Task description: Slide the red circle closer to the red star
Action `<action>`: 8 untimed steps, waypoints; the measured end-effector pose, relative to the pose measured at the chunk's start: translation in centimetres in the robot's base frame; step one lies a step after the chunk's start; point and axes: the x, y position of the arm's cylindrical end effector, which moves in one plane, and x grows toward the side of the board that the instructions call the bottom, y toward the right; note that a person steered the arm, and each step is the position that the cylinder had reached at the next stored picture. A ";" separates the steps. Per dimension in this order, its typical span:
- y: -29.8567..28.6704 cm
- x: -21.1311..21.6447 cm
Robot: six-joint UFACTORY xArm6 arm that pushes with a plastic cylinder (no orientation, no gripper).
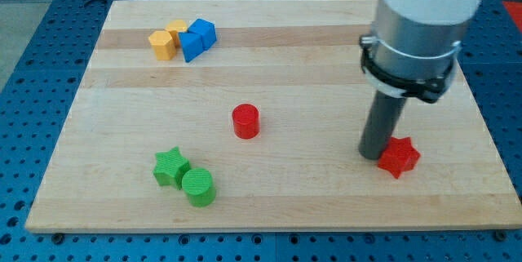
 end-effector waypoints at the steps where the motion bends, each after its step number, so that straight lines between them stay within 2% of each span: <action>1: 1.0 1.7; 2: 1.0 3.5; 3: -1.9 1.4; 5: -15.2 0.9; 6: -22.0 -1.0; 7: -24.0 -5.3; 8: -20.3 -6.7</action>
